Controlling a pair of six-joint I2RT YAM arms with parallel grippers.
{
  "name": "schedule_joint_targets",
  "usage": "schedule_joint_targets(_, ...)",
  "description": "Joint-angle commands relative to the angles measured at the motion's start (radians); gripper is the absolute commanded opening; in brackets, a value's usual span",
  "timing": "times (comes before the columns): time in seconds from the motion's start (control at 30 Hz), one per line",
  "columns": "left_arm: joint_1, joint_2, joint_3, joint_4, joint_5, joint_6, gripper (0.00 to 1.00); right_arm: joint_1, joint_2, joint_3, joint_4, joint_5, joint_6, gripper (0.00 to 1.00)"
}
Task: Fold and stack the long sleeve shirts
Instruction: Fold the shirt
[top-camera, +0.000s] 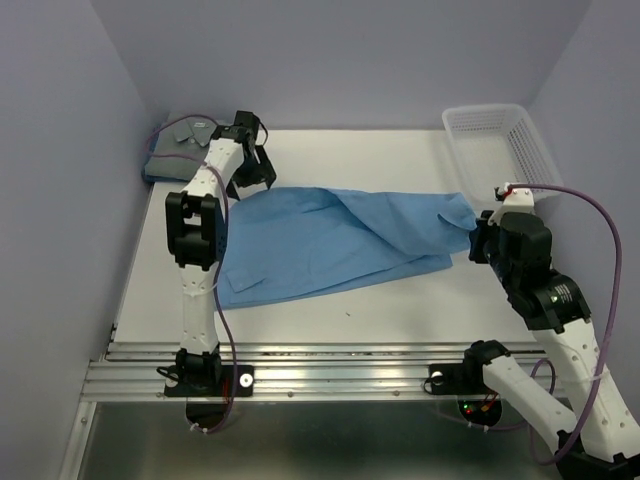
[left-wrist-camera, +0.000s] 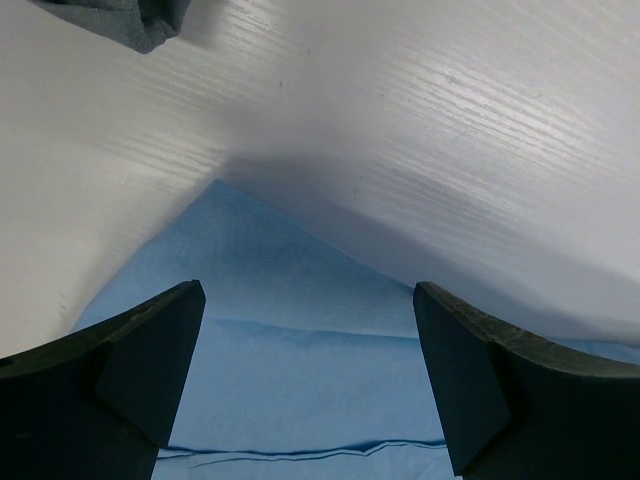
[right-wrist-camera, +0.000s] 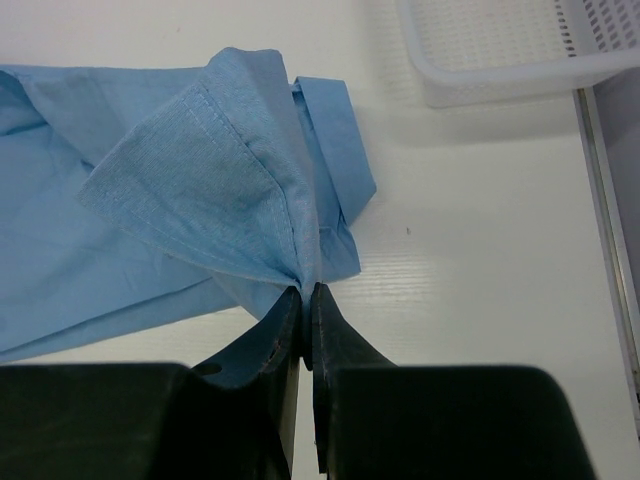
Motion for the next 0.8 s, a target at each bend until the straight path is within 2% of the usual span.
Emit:
schedule_joint_targets(0.0,0.041,-0.025,0.020,-0.007,0.064,-0.038,0.99,0.002,-0.025,0.016,0.010,0.014,0.015,0.01)
schedule_joint_targets(0.17,0.083,-0.002,0.027,-0.013,0.115,-0.093,0.99,0.002,-0.039,0.016,0.012,0.014,0.009,0.01)
schedule_joint_targets(0.37,0.080,0.013,-0.027,-0.043,0.077,-0.096,0.99,0.002,-0.051,0.007,0.025,0.003,-0.008,0.01)
schedule_joint_targets(0.6,0.060,0.075,0.010,-0.045,0.100,-0.089,0.99,0.002,-0.065,0.004,0.033,-0.009,-0.037,0.01)
schedule_joint_targets(0.77,0.041,0.081,-0.019,-0.056,0.115,-0.067,0.98,0.002,-0.091,0.002,0.035,-0.018,-0.042,0.01)
